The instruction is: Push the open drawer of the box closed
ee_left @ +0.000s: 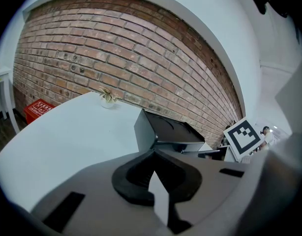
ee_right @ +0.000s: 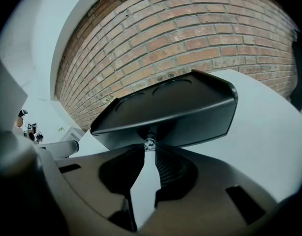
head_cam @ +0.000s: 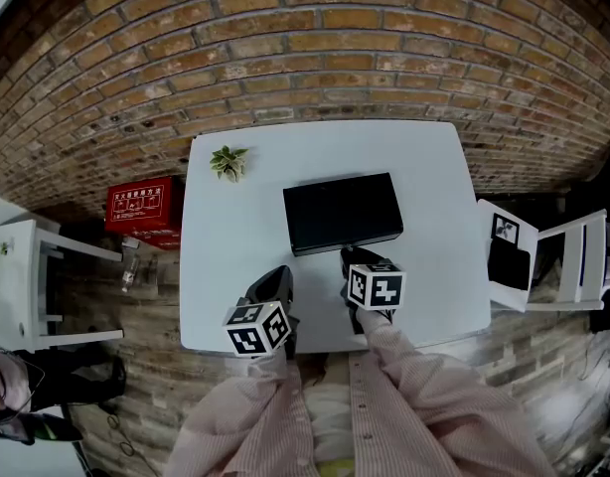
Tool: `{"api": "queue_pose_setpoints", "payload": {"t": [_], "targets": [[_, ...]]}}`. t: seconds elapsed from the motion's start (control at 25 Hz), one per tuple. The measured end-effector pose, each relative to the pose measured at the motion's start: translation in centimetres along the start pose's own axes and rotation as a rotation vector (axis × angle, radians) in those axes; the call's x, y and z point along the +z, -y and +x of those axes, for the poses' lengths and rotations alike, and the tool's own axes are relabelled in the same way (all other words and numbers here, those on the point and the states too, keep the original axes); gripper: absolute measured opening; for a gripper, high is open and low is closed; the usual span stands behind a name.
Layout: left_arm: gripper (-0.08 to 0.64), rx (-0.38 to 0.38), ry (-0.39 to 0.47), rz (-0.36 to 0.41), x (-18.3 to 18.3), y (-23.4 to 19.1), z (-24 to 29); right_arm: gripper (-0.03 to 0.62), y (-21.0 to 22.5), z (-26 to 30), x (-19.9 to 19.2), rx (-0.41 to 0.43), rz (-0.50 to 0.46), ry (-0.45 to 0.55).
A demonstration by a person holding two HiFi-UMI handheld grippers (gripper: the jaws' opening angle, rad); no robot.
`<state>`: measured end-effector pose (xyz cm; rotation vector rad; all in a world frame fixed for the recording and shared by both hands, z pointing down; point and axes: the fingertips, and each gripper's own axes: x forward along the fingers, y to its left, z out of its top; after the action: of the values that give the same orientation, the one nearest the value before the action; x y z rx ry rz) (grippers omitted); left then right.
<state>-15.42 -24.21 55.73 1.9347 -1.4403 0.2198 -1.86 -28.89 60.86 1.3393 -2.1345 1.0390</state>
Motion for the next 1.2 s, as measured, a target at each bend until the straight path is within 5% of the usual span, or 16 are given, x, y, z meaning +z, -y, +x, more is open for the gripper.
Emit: {"api": "queue_pose_setpoints", "payload": {"t": [0.72,1.04,1.2], "targets": [[-0.005,-0.027,-0.018,0.017,-1.0,1.1,-0.1,0.073,-0.4,-2.2,-0.9,0.009,-0.096,0.063],[-0.005,-0.093,0.036,0.049,0.6,3.5,-1.4,0.031,-2.4,-5.8,0.6,0.102,-0.183,0.159],[-0.005,-0.125,0.083,0.139,2.4,5.2,-2.7,0.015,-3.5,-8.0,2.3,0.161,-0.209,0.223]]}}
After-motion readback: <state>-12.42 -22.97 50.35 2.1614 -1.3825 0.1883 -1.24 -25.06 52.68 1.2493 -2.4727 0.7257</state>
